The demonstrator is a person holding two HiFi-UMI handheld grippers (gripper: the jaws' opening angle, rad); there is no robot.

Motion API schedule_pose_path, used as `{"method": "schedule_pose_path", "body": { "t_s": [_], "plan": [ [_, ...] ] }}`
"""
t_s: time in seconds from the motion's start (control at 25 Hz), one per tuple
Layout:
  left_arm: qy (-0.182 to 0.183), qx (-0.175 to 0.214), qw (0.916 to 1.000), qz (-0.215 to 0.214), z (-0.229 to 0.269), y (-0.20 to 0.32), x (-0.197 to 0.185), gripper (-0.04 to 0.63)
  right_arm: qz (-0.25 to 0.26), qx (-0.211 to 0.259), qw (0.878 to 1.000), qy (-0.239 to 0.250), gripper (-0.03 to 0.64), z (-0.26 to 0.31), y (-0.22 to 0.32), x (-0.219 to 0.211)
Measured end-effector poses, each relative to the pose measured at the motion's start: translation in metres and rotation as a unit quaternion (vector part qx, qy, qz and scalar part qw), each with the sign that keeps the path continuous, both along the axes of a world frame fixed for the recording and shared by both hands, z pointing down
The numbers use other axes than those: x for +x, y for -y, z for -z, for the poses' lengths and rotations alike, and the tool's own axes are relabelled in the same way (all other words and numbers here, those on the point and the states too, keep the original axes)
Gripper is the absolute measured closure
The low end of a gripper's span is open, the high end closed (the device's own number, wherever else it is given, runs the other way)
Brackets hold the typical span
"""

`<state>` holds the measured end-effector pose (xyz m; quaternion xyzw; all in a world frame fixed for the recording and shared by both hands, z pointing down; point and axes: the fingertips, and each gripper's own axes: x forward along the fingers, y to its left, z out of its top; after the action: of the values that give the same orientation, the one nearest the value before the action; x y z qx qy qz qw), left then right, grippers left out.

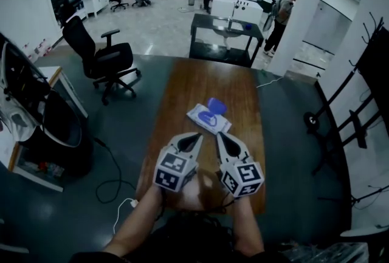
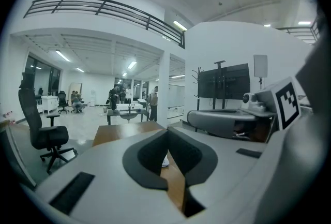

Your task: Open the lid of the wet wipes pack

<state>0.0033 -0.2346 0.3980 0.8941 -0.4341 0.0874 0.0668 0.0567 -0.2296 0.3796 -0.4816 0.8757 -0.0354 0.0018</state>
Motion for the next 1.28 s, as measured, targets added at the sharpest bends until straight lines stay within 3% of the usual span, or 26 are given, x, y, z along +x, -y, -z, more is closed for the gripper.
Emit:
{"method": "schedule_pose_path", "body": {
  "t_s": [0.56,1.28],
  "plan": [
    [-0.006,0.033,0.9990,-0.028,0.029,-0.056,-0.007,0.589,0.003,0.012,1.000,0.005,0.607,0.017,-0.066,-0.016],
    [-0.002,0.044,0.9983,-0.038,0.027,-0.072,-0.021,0.589,-0.007,0.027,1.000,0.010,0.607,0.026,-0.082,-0.026]
  ]
}}
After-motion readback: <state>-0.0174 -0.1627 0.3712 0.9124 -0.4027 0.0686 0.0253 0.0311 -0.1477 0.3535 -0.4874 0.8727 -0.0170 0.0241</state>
